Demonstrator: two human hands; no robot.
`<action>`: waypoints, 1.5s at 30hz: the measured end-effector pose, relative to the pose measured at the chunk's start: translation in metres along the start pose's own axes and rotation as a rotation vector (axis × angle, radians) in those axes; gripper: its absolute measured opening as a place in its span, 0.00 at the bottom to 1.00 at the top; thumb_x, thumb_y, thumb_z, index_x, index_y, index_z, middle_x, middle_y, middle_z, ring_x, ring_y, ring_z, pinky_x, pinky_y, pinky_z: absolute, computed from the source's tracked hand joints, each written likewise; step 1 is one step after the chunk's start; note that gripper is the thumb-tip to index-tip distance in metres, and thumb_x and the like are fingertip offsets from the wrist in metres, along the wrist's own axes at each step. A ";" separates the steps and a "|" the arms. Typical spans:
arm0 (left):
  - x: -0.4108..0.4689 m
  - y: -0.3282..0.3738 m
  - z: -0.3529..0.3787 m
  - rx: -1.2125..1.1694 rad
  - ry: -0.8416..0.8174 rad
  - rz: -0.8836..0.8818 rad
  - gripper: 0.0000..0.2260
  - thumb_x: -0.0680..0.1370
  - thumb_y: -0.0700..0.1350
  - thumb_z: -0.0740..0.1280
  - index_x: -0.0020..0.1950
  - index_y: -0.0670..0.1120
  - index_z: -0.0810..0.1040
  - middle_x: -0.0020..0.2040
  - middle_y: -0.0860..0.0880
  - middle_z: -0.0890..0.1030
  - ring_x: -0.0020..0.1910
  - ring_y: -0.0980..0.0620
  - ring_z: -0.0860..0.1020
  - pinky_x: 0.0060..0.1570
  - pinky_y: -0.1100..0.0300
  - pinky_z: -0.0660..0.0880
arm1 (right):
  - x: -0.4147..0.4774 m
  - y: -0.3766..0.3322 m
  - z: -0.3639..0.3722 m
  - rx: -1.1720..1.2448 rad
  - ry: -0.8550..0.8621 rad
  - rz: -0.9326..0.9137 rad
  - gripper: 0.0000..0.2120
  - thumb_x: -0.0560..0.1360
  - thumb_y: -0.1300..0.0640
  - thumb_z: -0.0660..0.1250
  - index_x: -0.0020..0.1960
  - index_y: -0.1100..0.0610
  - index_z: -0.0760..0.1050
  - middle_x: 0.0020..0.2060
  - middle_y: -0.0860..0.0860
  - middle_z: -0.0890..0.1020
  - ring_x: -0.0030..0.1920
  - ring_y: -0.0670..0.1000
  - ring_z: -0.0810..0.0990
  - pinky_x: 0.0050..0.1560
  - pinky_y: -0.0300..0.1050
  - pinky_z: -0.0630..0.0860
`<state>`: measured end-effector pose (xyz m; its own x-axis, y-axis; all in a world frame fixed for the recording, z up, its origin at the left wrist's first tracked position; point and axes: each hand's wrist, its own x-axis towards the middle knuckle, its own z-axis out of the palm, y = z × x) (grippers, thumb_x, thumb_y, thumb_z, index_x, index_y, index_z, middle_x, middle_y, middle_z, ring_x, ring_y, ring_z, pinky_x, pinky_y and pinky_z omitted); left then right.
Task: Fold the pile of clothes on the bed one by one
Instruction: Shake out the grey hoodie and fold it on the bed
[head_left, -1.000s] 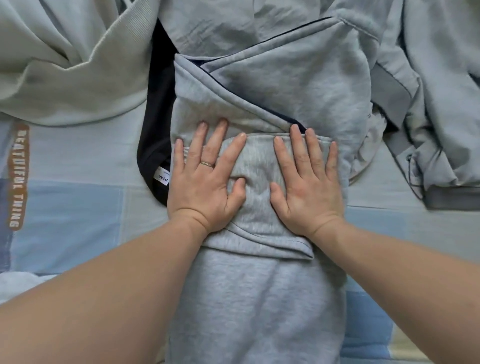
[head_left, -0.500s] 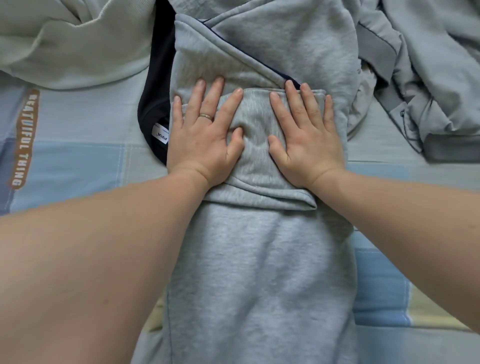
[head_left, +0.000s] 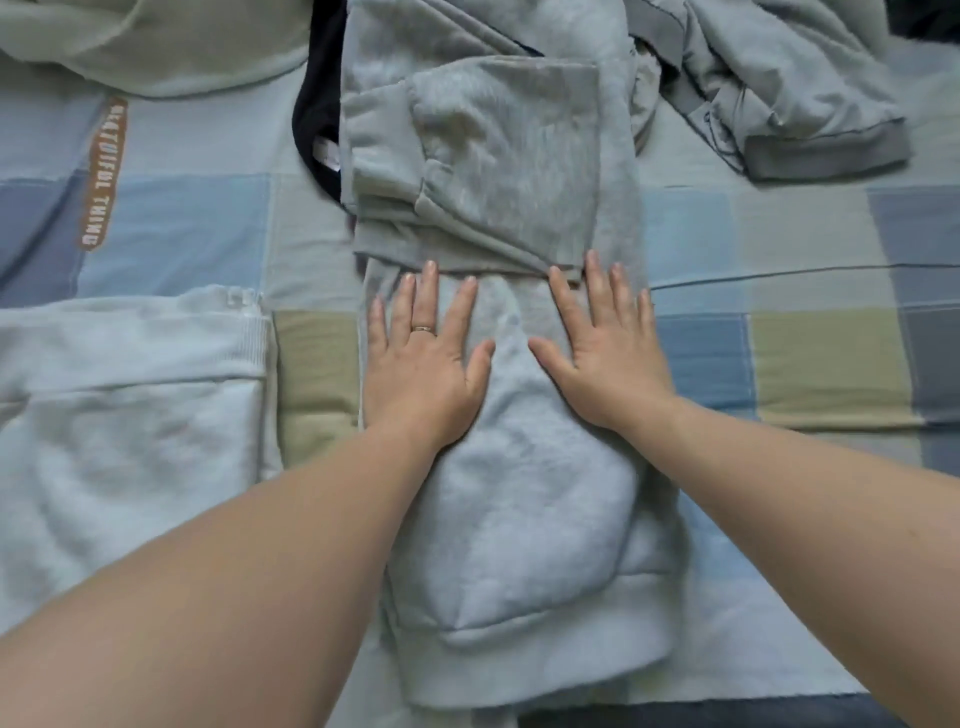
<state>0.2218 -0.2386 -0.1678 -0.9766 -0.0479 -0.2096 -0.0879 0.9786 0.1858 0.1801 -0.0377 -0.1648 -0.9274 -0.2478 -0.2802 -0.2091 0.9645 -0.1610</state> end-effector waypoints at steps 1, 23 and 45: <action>-0.009 0.000 0.002 -0.007 0.007 0.006 0.29 0.82 0.63 0.47 0.82 0.58 0.45 0.83 0.48 0.42 0.82 0.48 0.40 0.78 0.46 0.35 | -0.015 0.001 0.007 -0.005 0.000 0.011 0.36 0.78 0.31 0.47 0.82 0.42 0.42 0.82 0.51 0.38 0.81 0.55 0.36 0.79 0.59 0.36; -0.261 0.039 0.060 -0.528 0.187 -0.435 0.45 0.76 0.58 0.71 0.83 0.44 0.49 0.82 0.42 0.51 0.81 0.44 0.52 0.78 0.50 0.50 | -0.244 -0.016 0.062 0.604 0.142 0.451 0.46 0.75 0.44 0.73 0.81 0.60 0.52 0.74 0.58 0.64 0.73 0.58 0.63 0.72 0.46 0.59; -0.398 0.021 -0.117 -1.227 -0.450 -1.112 0.19 0.77 0.48 0.74 0.66 0.42 0.78 0.58 0.44 0.83 0.54 0.44 0.83 0.55 0.50 0.81 | -0.408 -0.057 -0.084 1.388 -0.237 0.990 0.05 0.77 0.60 0.73 0.52 0.56 0.78 0.46 0.52 0.83 0.42 0.49 0.82 0.36 0.42 0.78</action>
<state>0.5855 -0.2221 0.0314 -0.2375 -0.2811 -0.9298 -0.9308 -0.2080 0.3006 0.5447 0.0159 0.0384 -0.4387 0.2163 -0.8722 0.8917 -0.0152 -0.4523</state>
